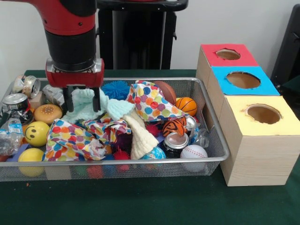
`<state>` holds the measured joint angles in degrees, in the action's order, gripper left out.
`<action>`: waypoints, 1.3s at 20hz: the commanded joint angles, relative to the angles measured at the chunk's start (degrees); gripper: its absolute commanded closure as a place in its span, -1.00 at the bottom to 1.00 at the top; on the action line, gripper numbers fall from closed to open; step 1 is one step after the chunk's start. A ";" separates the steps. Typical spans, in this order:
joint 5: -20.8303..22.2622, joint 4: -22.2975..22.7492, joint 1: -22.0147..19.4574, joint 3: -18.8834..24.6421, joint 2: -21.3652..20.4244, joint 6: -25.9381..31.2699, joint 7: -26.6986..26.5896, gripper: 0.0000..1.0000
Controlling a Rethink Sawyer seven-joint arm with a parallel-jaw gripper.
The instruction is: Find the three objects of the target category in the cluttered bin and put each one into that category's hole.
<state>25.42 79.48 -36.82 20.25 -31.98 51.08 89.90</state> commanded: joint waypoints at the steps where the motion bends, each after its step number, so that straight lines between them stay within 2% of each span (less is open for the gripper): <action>1: 0.12 5.01 0.03 3.49 1.32 -5.34 -2.13 -1.00; 7: 1.17 4.38 0.56 2.27 1.98 -7.06 -1.62 -1.00; 16: 0.72 4.85 0.35 2.13 5.46 -8.62 -0.70 -1.00; 21: 0.01 0.81 1.34 2.24 8.38 -6.01 -0.84 -1.00; 26: 0.03 0.61 1.19 2.14 8.66 -6.18 -0.97 -1.00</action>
<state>25.49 80.33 -36.36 20.28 -27.26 45.42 89.90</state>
